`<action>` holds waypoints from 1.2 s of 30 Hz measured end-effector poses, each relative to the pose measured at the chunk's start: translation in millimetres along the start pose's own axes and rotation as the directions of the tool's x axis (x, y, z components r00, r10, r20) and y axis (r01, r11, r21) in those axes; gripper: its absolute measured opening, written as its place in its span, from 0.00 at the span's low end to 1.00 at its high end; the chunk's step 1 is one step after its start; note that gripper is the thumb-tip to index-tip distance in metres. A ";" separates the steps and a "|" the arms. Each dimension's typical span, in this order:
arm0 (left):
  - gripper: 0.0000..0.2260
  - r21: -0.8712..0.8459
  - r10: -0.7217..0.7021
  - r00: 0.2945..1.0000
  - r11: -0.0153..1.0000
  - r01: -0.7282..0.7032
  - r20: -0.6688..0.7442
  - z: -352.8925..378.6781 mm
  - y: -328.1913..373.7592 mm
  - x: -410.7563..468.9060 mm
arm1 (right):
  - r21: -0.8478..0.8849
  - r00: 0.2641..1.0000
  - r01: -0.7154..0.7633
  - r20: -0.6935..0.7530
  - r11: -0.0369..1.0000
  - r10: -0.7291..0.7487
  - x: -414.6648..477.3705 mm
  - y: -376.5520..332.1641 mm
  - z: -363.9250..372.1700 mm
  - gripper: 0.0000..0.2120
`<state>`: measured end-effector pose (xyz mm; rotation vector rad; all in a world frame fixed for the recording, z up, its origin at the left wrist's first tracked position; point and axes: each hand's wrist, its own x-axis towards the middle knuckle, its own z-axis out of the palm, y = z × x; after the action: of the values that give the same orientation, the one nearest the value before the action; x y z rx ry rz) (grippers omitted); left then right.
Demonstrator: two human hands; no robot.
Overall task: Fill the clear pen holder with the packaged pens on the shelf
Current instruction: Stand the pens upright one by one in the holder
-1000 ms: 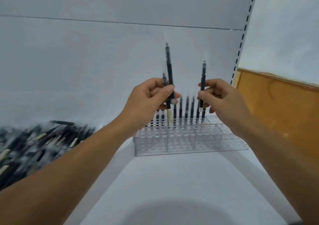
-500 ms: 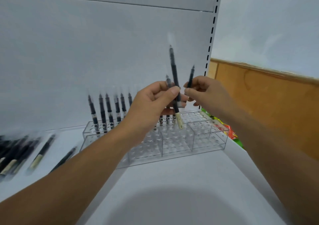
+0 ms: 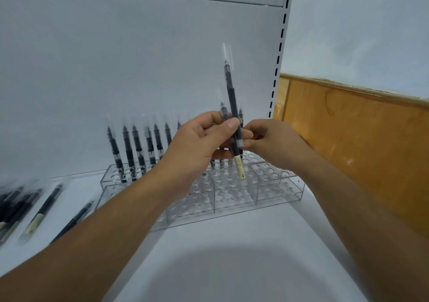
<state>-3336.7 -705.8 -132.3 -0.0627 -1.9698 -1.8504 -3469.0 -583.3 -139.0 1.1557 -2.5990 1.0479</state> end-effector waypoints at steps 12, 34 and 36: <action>0.06 0.004 -0.031 1.000 1.000 0.031 0.001 0.4 -0.8 2.3 | -0.091 0.994 -0.090 0.053 0.992 0.095 -2.6 -1.0 1.0 0.13; 0.10 -0.024 -0.073 0.994 0.997 0.071 -0.080 -3.4 -3.0 4.6 | 0.844 0.901 0.142 -0.327 0.517 0.287 -10.1 -7.4 -28.0 0.03; 0.11 -0.036 -0.062 0.996 0.998 0.060 -0.069 -4.3 -2.9 4.5 | 0.712 0.866 0.113 -0.412 0.693 0.282 -10.2 -1.3 -27.6 0.04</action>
<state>-3340.5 -711.3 -133.4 0.0525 -1.9125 -1.8986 -3465.5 -560.2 -121.0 0.6772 -1.8522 2.1777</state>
